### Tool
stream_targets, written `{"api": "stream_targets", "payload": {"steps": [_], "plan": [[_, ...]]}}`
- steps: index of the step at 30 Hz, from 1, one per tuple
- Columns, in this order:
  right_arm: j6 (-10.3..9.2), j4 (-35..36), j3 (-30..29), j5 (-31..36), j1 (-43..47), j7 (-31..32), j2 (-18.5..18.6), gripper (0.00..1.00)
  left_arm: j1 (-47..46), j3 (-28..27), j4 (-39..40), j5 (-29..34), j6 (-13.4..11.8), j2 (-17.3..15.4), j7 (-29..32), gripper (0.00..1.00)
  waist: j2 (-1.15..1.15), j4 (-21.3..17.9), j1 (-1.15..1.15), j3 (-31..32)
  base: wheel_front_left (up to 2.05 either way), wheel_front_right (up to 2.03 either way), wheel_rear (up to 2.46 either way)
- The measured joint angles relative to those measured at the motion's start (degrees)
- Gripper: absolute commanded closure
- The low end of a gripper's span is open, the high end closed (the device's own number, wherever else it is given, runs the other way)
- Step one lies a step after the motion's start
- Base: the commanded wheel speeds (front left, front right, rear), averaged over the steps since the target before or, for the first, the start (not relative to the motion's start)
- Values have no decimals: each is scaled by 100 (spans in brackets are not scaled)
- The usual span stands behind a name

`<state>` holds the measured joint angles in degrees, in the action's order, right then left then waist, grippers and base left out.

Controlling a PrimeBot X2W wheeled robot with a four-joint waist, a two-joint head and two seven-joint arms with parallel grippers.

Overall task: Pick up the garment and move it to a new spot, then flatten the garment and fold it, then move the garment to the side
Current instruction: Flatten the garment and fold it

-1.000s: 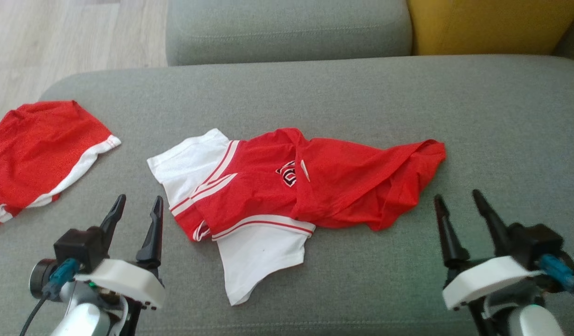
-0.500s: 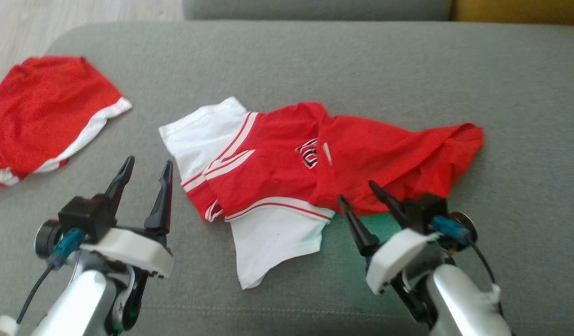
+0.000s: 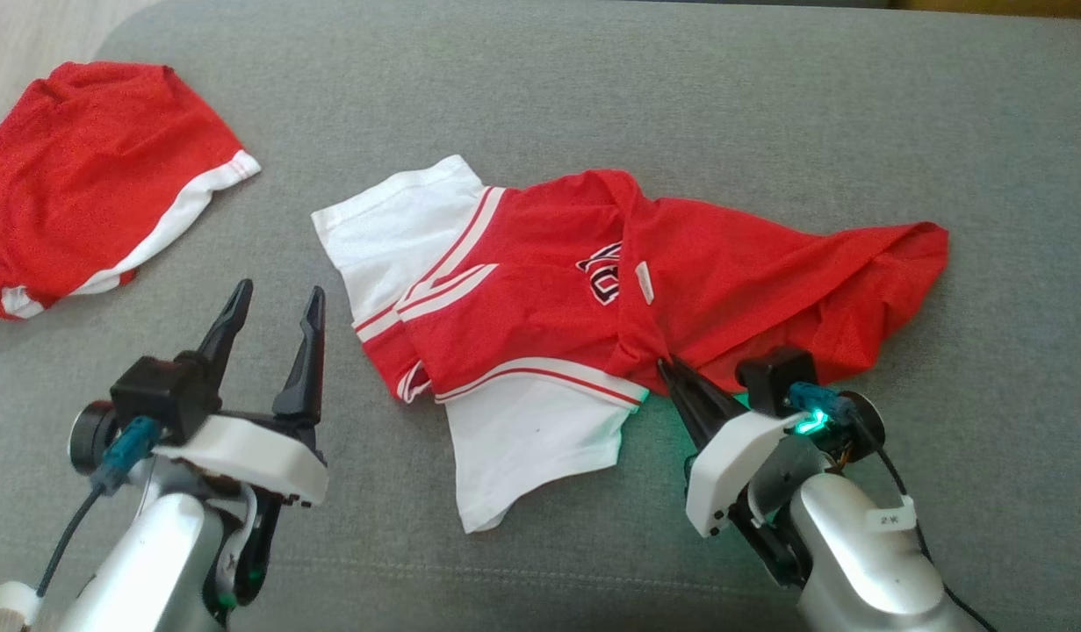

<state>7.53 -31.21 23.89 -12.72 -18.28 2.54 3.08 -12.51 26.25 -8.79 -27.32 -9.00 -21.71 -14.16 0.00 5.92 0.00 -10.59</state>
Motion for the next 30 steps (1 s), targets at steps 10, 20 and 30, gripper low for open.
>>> {"api": "stream_targets", "payload": {"steps": [10, 20, 30], "plan": [[0, 390, -673, 227, 3, -155, 0, 100, -3, -114, -43, 58, -1, 36, -8, 0, 0, -181, 0, 60, 0, 0, 0], [0, 1783, -2085, 1072, 442, 479, 352, 100, 16, -192, 8, 102, -1, 64, -13, 0, 0, -345, 0, 100, 0, 0, 0], [0, 1986, -2437, 1381, 55, 721, 886, 100, 2, -260, 78, 154, 53, 103, -14, 0, 0, -314, 0, -95, 0, 0, 0]]}}
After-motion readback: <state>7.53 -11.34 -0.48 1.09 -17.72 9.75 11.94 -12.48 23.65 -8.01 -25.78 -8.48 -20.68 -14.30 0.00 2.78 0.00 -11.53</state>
